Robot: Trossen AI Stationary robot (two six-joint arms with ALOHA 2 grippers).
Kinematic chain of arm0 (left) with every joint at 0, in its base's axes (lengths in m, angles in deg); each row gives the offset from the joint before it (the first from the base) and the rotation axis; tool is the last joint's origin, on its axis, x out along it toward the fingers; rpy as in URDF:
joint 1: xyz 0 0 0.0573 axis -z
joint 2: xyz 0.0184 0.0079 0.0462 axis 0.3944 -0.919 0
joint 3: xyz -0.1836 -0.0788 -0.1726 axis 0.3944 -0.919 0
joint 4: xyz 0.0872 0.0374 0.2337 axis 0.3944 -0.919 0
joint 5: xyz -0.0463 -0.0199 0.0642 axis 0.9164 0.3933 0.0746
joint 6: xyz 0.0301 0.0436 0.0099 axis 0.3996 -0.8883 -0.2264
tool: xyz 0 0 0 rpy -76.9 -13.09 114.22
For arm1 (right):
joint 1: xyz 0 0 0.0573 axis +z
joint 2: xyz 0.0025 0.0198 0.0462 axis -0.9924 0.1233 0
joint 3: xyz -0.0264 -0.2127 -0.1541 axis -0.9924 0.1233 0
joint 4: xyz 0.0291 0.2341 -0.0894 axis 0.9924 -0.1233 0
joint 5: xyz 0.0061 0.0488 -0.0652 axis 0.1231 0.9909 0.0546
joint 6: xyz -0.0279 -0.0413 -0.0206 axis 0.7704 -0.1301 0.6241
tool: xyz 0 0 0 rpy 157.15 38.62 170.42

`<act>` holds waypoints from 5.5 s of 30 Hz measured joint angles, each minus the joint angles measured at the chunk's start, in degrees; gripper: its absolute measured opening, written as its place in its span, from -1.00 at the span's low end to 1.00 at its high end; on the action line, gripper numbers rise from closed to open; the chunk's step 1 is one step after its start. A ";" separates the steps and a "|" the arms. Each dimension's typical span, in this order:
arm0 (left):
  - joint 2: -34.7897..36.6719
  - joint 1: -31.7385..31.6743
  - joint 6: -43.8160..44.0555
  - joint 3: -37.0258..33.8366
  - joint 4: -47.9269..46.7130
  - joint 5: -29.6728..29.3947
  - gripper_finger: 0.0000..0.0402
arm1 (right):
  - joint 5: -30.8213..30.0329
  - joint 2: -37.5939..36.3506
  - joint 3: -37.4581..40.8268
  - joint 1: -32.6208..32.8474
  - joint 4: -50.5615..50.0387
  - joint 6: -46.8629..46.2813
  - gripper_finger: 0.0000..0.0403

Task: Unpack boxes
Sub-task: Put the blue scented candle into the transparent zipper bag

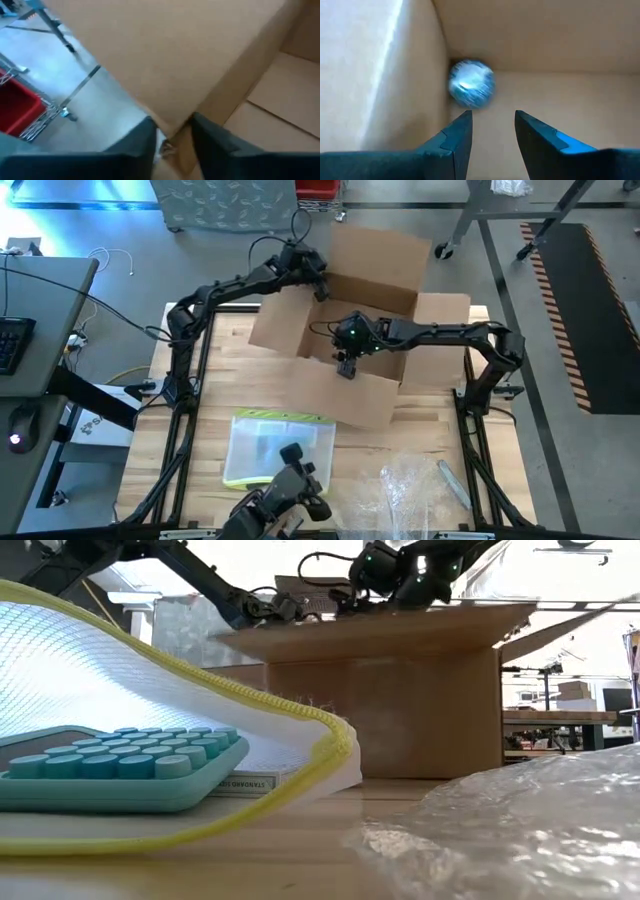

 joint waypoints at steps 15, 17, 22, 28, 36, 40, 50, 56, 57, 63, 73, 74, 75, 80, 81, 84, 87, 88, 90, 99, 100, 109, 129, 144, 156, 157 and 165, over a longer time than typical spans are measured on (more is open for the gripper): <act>14.20 11.55 -16.70 -0.23 -1.45 -34.46 -1.00 | -21.87 -15.08 -0.07 1.26 -9.19 -4.38 -0.34; 15.71 14.72 -18.05 -0.25 -2.11 -38.29 -1.00 | -20.87 -14.69 0.16 -0.63 -11.48 -4.40 -0.33; 16.78 23.33 -20.52 -0.25 -3.42 -53.00 -1.00 | -14.35 -14.24 6.93 -5.28 -9.41 -3.61 -0.24; 16.76 30.22 -19.29 -0.25 -3.45 -59.79 -1.00 | -4.17 -14.27 18.41 -8.80 3.51 -2.86 0.01; 16.78 33.27 -17.53 -0.25 -3.25 -56.90 -1.00 | 1.65 -13.66 30.88 -9.04 31.80 1.84 0.26; 16.80 33.87 -15.70 -0.23 -3.32 -54.59 -1.00 | 1.29 -9.87 30.20 -9.00 33.42 2.62 0.39; 16.78 33.69 -12.85 -0.12 -6.45 -52.96 -1.00 | -9.45 0.17 23.52 -8.64 30.80 3.80 0.79; 16.76 33.93 -12.83 -0.10 -7.18 -52.86 -1.00 | -13.54 3.15 23.39 -8.25 32.87 2.32 0.74; 16.76 34.04 -12.81 -0.10 -7.28 -52.82 -1.00 | -13.62 3.83 23.32 -8.28 33.30 1.81 0.72; 16.76 34.60 -12.77 -0.10 -7.78 -52.61 -1.00 | -16.40 5.56 23.30 -8.25 31.98 -2.25 0.51; 16.69 34.58 -12.37 -0.10 -8.02 -52.50 -1.00 | -17.93 4.71 23.47 -8.23 29.78 -3.93 -0.16; 16.67 34.57 -12.18 -0.10 -8.24 -52.76 -1.00 | -17.90 4.02 23.54 -8.20 29.23 -3.80 -0.22; 16.65 34.50 -11.82 -0.10 -8.34 -53.14 -1.00 | -17.91 3.11 23.65 -8.14 28.40 -3.68 -0.24; 16.84 32.57 -8.73 -0.10 -10.66 -55.79 -1.00 | -17.01 -4.88 23.85 -7.07 24.70 -0.84 -0.24; 16.99 31.88 -7.94 -0.10 -11.51 -56.35 -1.00 | -16.48 -7.07 23.85 -6.67 24.23 0.09 -0.24; 17.68 29.31 -4.34 -0.14 -15.39 -56.44 -1.00 | -13.95 -13.54 23.85 -4.93 22.42 2.67 -0.24; 18.28 25.72 0.16 -0.01 -21.02 -51.64 -1.00 | -12.80 -19.95 23.84 -2.27 21.55 4.15 -0.24; 18.31 24.39 1.96 -0.02 -23.38 -48.61 -1.00 | -12.80 -21.97 23.80 -1.40 21.34 4.45 -0.24; 18.20 21.66 6.08 -0.22 -28.93 -40.12 -1.00 | -12.09 -25.65 23.77 0.24 20.41 4.94 -0.24; 16.34 12.14 14.64 -1.84 -36.16 -12.45 -0.92 | -11.47 -34.91 23.63 7.13 17.74 4.09 -0.24; 16.09 11.83 15.09 -2.39 -36.23 -11.08 -0.87 | -11.79 -35.09 23.63 7.65 17.68 4.05 -0.24; 17.33 13.68 17.56 -3.79 -38.34 2.65 -0.32 | -14.08 -35.34 23.63 11.59 17.38 4.48 -0.24; 34.67 61.93 26.10 -6.69 -59.54 -17.15 -0.64 | -8.70 -30.00 23.61 30.62 36.20 6.68 -0.24; 23.05 88.07 64.21 -19.56 -58.02 -11.45 -0.58 | -18.97 -6.76 22.85 50.03 67.21 -4.32 -0.24; 11.86 95.51 75.89 -19.85 -54.58 -21.15 -0.12 | -28.43 9.35 8.29 57.38 65.18 -6.55 -0.24; 10.58 95.98 77.65 -19.85 -54.65 -23.16 -0.13 | -28.48 10.36 6.64 57.66 63.98 -6.55 -0.24; 1.90 94.93 90.57 -15.20 -61.84 -31.49 -0.46 | -34.84 15.58 -7.63 59.08 40.22 -6.65 -0.24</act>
